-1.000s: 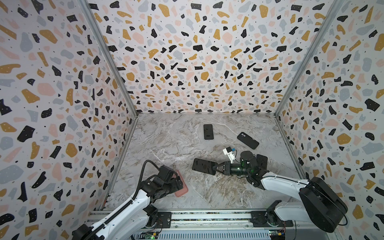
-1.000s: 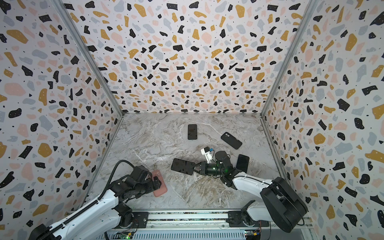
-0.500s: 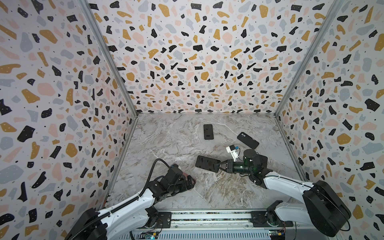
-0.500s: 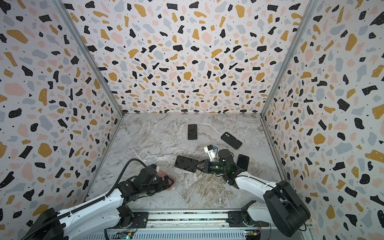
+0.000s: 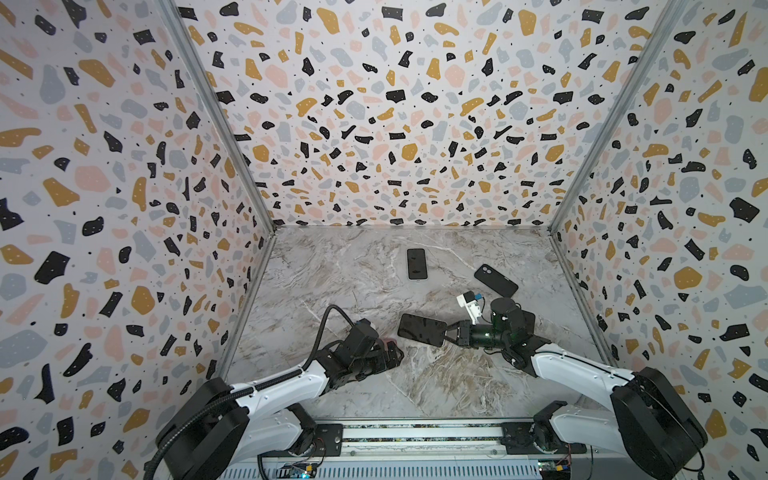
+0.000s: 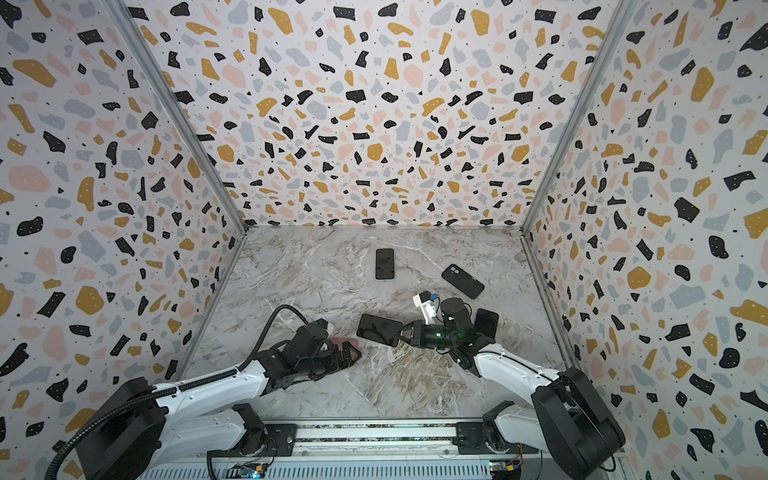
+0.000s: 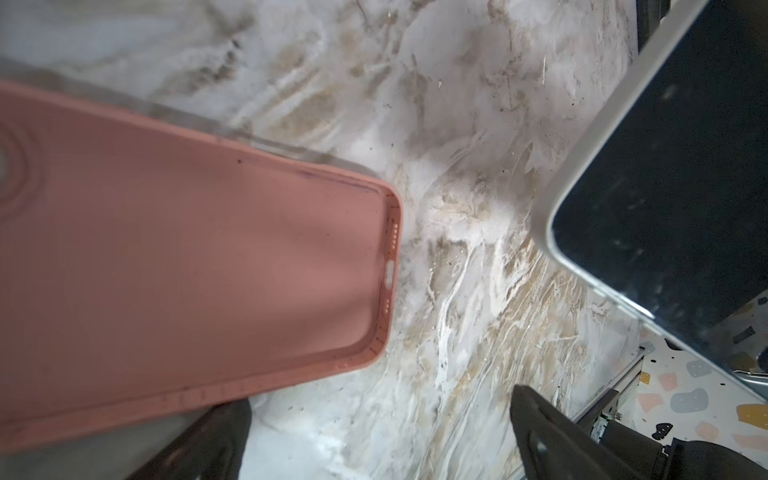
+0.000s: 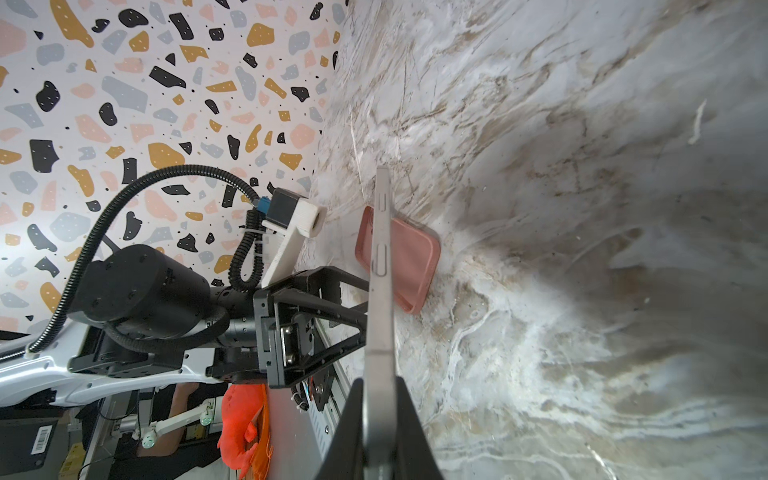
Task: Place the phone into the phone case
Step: 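Bring the pink case with the left gripper against the upright phone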
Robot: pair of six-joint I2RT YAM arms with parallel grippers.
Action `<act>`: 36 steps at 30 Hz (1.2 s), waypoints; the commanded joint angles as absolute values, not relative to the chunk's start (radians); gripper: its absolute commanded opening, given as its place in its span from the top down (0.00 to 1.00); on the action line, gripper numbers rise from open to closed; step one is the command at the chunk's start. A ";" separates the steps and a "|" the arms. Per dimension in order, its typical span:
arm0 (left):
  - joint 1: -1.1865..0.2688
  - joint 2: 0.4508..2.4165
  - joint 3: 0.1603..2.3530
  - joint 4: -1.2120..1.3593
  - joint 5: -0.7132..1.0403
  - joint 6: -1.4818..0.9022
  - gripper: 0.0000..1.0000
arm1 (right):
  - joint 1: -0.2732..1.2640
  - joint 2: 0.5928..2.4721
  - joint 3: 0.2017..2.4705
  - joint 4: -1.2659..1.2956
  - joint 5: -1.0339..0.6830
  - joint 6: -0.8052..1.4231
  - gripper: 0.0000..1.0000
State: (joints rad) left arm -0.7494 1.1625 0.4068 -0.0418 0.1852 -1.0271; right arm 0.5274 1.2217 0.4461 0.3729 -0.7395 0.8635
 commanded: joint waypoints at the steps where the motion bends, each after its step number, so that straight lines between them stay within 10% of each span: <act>1: -0.750 1.172 0.425 -0.118 0.171 -0.988 0.00 | 0.522 1.235 0.484 0.376 -0.800 0.846 1.00; 16: -0.301 0.986 0.497 -0.401 0.275 -0.711 0.03 | 0.619 1.417 0.598 0.428 -0.903 0.972 1.00; 36: -0.207 1.154 0.447 -0.142 0.391 -0.725 0.03 | 0.717 1.717 0.791 0.517 -0.878 1.079 1.00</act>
State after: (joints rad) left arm -0.2161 1.1526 0.4683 -0.1978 0.3618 -0.7208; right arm 0.7174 1.7172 0.7521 0.4740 -0.8597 1.0725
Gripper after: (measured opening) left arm 0.965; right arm 0.111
